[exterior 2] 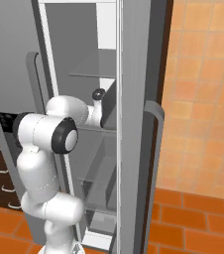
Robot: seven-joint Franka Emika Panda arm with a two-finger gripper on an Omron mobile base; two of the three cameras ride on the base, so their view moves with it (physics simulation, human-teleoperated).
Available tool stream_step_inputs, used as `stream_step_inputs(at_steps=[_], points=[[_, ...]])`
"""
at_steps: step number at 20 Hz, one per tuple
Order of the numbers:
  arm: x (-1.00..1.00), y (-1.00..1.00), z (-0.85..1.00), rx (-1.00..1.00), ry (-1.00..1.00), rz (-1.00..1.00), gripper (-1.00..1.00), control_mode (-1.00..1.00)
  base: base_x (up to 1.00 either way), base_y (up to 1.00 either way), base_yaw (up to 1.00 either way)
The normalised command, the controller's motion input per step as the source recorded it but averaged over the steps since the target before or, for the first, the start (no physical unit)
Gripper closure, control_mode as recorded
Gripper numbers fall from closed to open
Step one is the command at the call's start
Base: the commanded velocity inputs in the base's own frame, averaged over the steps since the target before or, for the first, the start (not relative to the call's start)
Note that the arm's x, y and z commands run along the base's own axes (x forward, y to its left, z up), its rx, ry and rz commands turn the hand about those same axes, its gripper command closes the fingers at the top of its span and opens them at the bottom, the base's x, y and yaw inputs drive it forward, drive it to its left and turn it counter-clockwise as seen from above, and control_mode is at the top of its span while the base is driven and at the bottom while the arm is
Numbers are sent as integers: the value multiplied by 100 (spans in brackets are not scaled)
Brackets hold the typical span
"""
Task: Place one squash and one fish in each tupperware on the nearby counter, to pack two identical lunches.
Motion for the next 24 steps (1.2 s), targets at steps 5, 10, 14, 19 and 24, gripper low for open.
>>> stream_step_inputs(at_steps=[5, 10, 14, 19, 24], points=[[56, -15, -25, 0, 0, -2, -100, -100, 0, 0, 0], [43, -16, -28, 0, 0, -3, -100, -100, 0, 0, 0], [28, -15, -36, 0, 1, -6, 100, -100, 0, 0, 0], [25, -9, -34, 0, 2, -6, 100, -100, 0, 0, 0], [-47, 0, -28, 3, 8, -1, 100, -100, 0, 0, 0]])
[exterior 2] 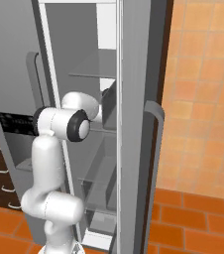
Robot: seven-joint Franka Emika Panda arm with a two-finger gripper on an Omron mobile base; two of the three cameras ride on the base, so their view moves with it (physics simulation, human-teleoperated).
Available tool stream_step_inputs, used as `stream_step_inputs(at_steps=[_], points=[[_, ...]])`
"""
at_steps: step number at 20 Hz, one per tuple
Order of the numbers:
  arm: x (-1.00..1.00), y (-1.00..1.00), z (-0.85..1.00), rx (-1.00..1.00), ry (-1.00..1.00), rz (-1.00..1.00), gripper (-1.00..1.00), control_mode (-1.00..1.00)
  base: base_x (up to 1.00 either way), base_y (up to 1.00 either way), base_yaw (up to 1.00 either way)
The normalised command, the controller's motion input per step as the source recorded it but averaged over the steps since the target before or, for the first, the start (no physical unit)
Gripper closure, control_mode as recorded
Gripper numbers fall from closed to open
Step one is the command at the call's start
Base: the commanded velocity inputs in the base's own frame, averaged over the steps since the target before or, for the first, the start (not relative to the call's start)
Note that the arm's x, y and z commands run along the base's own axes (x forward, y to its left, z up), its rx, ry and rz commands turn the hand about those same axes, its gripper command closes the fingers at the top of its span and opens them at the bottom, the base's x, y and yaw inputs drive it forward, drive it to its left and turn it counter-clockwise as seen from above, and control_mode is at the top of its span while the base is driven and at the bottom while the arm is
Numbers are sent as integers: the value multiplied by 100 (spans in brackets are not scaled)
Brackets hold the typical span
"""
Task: Place one squash and one fish in each tupperware on the nearby counter, to pack two identical lunches.
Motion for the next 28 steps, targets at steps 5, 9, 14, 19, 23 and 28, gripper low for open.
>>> stream_step_inputs(at_steps=[5, 9, 14, 19, 23, 28], points=[[-100, 42, -39, 1, 0, 0, 100, -100, 0, 0, 0], [-100, 61, 0, 0, -7, 0, 100, -100, 0, 0, 0], [-100, 36, 74, 0, -6, 4, 100, -100, 0, 0, 0], [-100, 8, 66, 2, 0, 7, 100, -100, 0, 0, 0], [-100, 0, 92, 4, 8, 7, 100, -100, 0, 0, 0], [-100, 4, 70, 0, 17, 12, 100, -100, 0, 0, 0]])
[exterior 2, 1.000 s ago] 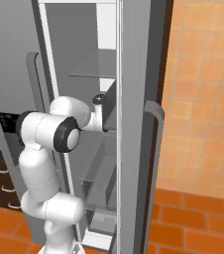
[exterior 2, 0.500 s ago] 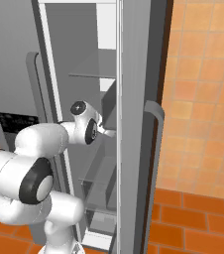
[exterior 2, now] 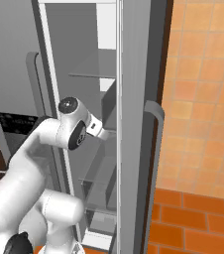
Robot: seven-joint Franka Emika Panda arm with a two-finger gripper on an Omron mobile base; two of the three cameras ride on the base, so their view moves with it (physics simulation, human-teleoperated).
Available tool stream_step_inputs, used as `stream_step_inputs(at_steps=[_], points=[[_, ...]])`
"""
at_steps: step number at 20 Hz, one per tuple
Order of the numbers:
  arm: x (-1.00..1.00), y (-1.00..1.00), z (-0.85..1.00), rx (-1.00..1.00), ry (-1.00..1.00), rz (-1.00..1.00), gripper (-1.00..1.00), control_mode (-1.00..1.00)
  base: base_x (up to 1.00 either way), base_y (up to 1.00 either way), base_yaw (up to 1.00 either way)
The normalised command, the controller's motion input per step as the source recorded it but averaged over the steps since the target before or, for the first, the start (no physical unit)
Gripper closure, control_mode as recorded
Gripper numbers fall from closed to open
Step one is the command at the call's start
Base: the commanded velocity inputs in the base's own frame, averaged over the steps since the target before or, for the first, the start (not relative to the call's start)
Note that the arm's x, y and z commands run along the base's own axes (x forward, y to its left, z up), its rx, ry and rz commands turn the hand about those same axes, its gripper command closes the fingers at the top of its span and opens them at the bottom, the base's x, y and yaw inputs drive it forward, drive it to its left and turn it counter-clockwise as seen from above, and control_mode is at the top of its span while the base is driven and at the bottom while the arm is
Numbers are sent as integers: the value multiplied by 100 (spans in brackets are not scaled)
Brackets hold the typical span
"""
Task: Place one squash and one fish in each tupperware on the nearby counter, to pack two identical lunches.
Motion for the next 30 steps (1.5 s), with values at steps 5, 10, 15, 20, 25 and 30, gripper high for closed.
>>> stream_step_inputs(at_steps=[5, 10, 15, 20, 25, 30], points=[[-100, 16, 32, -2, 11, 25, 100, -100, 0, 0, 0], [-96, 41, 27, -6, 1, 36, 100, -100, 0, 0, 0], [-77, 5, 26, -3, -15, 19, 100, -100, 0, 0, 0], [-52, 2, 7, -2, -9, 5, 100, 100, -40, 6, 3], [0, 0, 0, 0, 0, 0, 100, 100, -85, 63, 5], [0, 0, 0, 0, 0, 0, 100, 100, 4, 100, 10]])
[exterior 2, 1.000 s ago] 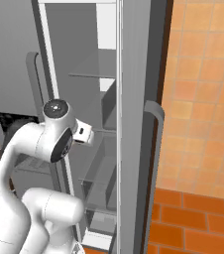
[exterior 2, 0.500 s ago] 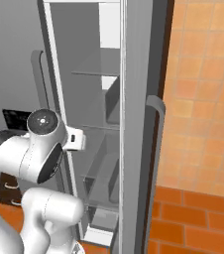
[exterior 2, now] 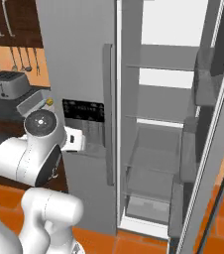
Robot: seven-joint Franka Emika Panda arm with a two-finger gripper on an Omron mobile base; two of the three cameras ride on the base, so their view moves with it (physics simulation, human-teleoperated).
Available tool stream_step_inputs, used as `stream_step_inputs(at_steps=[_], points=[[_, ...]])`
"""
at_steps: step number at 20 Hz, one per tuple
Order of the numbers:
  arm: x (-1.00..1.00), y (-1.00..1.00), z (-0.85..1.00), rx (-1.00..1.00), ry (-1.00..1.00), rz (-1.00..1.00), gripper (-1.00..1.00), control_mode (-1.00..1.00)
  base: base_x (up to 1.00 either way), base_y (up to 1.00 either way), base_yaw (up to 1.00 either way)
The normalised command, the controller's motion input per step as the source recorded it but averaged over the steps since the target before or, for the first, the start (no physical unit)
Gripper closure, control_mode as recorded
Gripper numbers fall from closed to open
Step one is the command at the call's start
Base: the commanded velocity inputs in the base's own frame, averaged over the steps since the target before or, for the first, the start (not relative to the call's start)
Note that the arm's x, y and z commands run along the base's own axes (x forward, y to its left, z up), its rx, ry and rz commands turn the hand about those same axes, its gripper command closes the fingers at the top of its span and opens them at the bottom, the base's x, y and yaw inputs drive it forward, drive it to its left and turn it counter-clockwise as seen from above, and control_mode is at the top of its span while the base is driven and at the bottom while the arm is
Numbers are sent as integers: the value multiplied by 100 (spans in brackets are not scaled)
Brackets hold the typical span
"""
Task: Place one squash and one fish in each tupperware on the nearby counter, to pack two identical lunches.
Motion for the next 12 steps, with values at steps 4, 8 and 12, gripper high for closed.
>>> stream_step_inputs(at_steps=[4, 8, 12], points=[[0, 0, 0, 0, 0, 0, 100, 100, 48, 100, 7], [0, 0, 0, 0, 0, 0, 100, 100, 55, 100, 13], [0, 0, 0, 0, 0, 0, 100, 100, 68, 100, 19]])
